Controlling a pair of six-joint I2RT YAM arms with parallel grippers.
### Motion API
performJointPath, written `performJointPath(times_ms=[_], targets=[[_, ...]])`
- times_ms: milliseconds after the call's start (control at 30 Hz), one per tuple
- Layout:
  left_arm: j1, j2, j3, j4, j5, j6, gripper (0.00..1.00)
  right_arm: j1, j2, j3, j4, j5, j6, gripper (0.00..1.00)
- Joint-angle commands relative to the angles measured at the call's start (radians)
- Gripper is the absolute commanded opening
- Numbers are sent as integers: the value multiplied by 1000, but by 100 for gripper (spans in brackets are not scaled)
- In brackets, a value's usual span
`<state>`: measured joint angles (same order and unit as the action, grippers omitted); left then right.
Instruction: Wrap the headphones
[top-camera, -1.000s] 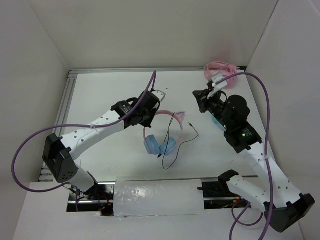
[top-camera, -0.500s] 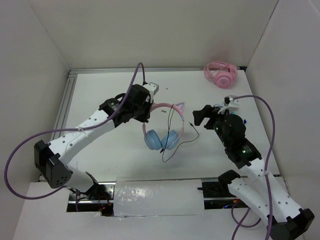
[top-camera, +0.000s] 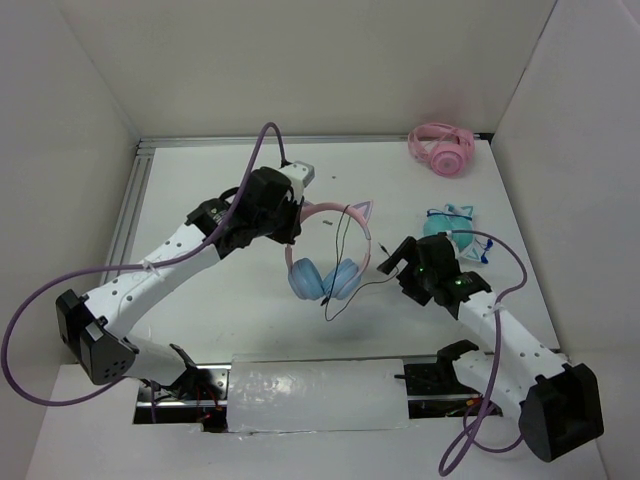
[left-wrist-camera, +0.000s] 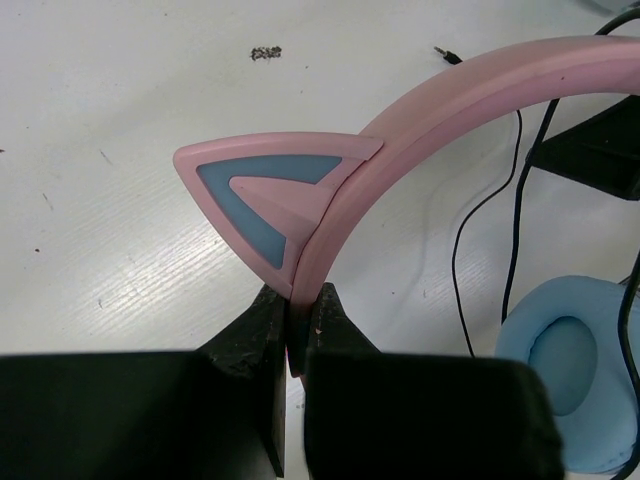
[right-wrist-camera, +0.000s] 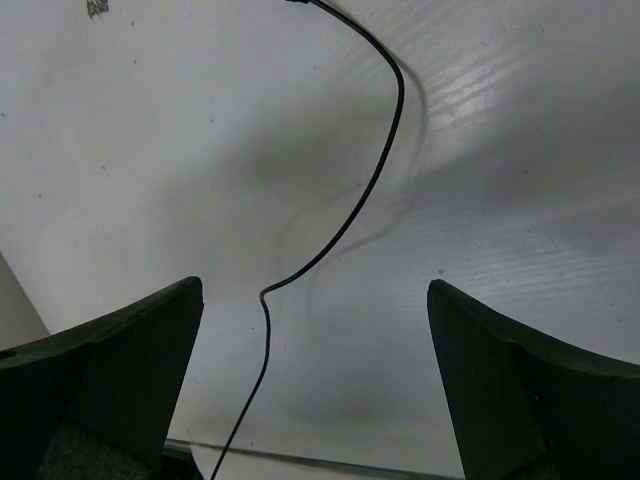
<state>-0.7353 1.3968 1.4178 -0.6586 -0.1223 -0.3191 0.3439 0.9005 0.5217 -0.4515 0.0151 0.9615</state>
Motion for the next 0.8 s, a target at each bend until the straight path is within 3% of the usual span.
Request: performJointPath(times_ms=[0,200,467,567,633,667,700,767], targets=[[1,-68,1,83,44,-32,0,-20,0,9,42,-20,94,100],[-1,-91,-25,109,69,-31,0,-101,58,-58,143,-70,149,100],[-1,-91,-11,103,85,-29,0,-111,311,-46,315,-195,141,95],[-7,-107,-25,108,96,-23,0,-114,386,7,355,-185,141,78],[-15,-126,-40,119,111,-15,0,-123,435,32,382,-143,143,40],[-16,-134,-48,125,136,-3,0,-128,454,66,387,-129,154,15],[-24,-140,-56,129,150,5,0,-138,486,86,408,-126,151,0],[-38,-157,-77,139,171,24,0,-148,505,151,431,-100,111,0]])
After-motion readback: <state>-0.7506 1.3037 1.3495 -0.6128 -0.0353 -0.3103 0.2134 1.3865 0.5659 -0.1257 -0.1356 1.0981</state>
